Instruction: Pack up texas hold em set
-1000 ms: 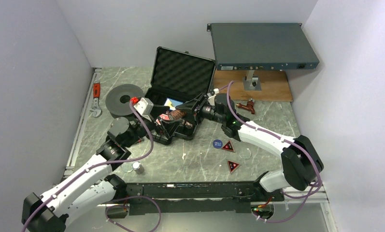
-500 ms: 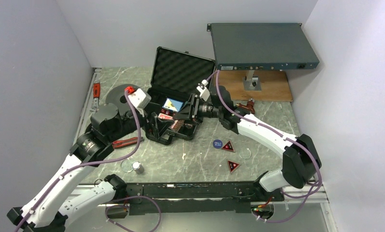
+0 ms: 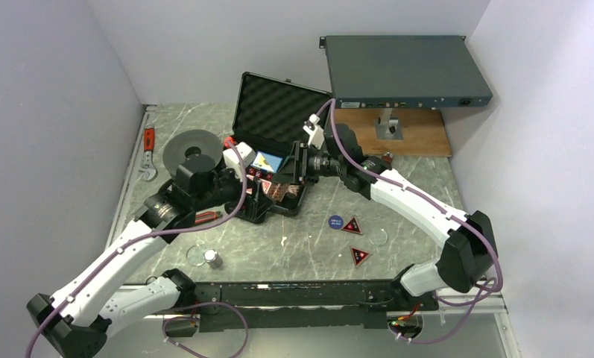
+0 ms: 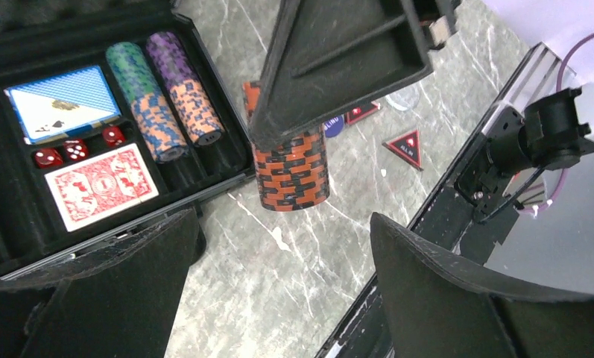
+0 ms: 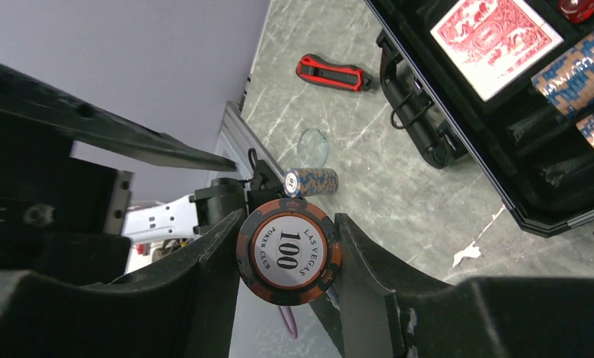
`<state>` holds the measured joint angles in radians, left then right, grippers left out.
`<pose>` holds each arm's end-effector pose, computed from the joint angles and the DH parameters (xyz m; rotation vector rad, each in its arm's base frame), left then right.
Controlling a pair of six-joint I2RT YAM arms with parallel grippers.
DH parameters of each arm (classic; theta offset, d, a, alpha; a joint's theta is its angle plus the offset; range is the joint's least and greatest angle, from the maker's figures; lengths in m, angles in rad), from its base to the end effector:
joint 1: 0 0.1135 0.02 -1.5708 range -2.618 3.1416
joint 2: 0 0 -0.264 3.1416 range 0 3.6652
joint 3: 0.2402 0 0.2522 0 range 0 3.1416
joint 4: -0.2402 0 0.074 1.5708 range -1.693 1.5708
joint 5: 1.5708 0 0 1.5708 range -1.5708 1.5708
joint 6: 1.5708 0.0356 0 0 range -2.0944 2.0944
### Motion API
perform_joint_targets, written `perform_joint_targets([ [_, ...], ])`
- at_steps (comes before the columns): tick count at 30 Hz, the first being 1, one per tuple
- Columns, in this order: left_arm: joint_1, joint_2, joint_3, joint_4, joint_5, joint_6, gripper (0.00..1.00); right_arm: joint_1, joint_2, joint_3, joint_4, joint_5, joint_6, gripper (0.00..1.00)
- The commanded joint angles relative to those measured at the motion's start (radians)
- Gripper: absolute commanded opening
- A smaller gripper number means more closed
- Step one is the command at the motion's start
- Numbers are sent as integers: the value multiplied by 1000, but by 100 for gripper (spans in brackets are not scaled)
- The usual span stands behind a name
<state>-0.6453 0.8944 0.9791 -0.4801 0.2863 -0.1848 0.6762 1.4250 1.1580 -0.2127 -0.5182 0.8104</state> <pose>0.1486 -0.1244 0.3582 0.6540 1.9345 -0.8142 0.2439 0.2183 0.3195 -0.2135 2.3036 1.3839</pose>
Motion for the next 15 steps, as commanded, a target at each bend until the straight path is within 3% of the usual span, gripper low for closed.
perform_joint_targets([
  [1,-4,38,-44,99,72,-29,89,2,3,72,63,-24,-14,0],
  [15,-3,73,-75,194,110,-109,79,2,23,95,51,-63,-6,0],
])
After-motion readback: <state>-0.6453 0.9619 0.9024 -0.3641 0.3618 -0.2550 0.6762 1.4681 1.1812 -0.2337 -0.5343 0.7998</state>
